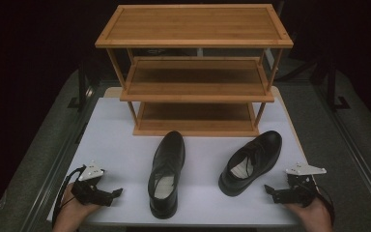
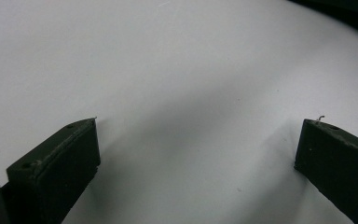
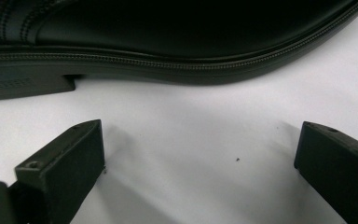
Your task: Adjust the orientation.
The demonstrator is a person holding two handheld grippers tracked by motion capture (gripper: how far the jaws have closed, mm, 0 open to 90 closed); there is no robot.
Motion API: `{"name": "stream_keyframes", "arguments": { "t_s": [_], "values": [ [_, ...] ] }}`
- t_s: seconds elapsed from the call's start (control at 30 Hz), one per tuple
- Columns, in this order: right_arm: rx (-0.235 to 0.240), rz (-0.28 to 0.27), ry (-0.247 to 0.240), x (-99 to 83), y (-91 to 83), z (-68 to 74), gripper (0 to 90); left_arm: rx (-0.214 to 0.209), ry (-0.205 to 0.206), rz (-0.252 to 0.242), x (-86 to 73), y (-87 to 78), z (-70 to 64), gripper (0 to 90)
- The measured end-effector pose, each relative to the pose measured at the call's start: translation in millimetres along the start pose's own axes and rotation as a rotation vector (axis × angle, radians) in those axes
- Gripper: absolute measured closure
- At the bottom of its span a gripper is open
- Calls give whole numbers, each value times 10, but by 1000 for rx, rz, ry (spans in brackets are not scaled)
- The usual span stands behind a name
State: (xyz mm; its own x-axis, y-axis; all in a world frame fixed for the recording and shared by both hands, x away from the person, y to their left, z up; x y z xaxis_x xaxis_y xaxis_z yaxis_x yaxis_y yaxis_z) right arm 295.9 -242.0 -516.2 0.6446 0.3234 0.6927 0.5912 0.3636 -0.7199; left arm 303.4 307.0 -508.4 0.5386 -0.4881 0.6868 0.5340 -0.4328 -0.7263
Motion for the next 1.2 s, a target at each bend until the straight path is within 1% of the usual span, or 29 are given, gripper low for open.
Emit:
{"name": "stream_keyframes", "arguments": {
  "t_s": [0.07,0.13,0.2,0.23,0.3,0.33,0.37,0.4,0.43,0.47,0.5,0.53,0.67,0.8,0.97,1.07,1.2],
  "values": [
    [4,-4,6,4,-3,0,12,2,0,1,0,1,-1,0],
    [-2,0,2,4,-5,2,12,3,0,-2,1,3,-2,0],
    [-2,4,19,12,-14,-8,18,4,0,-2,1,3,-2,0],
    [-2,6,22,17,-25,-22,45,4,1,-2,1,3,-2,0],
    [-15,6,25,34,-55,-64,58,4,0,-2,1,4,-2,0],
    [-17,4,35,46,-63,-81,72,4,1,-2,1,4,-3,0],
    [-17,-3,42,65,-81,-100,120,3,2,1,0,2,-3,0],
    [-20,-13,41,86,-100,-124,145,4,1,-1,1,3,-3,0],
    [-27,-19,52,112,-124,-152,147,3,2,1,0,2,-3,0],
    [-29,-25,57,129,-136,-167,184,3,2,0,0,3,-3,0],
    [-20,-28,62,147,-159,-182,265,4,1,-1,1,4,-3,0],
    [-5,-36,64,169,-182,-192,300,4,1,-1,0,4,-3,0],
    [1,-65,86,282,-244,-295,438,3,0,-2,0,4,-2,0],
    [1,-91,79,398,-268,-395,618,3,0,-2,0,5,-2,0],
    [11,-100,74,555,-229,-504,820,3,1,0,-1,4,0,0],
    [10,-108,83,661,-189,-599,891,2,0,-1,0,5,0,0],
    [-2,-118,93,779,-121,-718,896,2,0,0,0,6,0,0]
  ]
}}
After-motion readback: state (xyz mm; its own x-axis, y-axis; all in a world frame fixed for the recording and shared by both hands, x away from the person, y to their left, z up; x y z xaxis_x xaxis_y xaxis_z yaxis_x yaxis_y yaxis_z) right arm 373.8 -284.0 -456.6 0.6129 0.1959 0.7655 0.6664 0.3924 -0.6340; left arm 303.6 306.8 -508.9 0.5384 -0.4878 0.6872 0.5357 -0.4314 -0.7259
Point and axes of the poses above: each handheld gripper's, and its own axes: y roughly forward along the jaws, x roughly out of its top, z roughly to its left, the point moved 8 cm from there along y, roughly forward along the jaws, and after that the axes turned 1 degree about x, right-handed, at the moved point
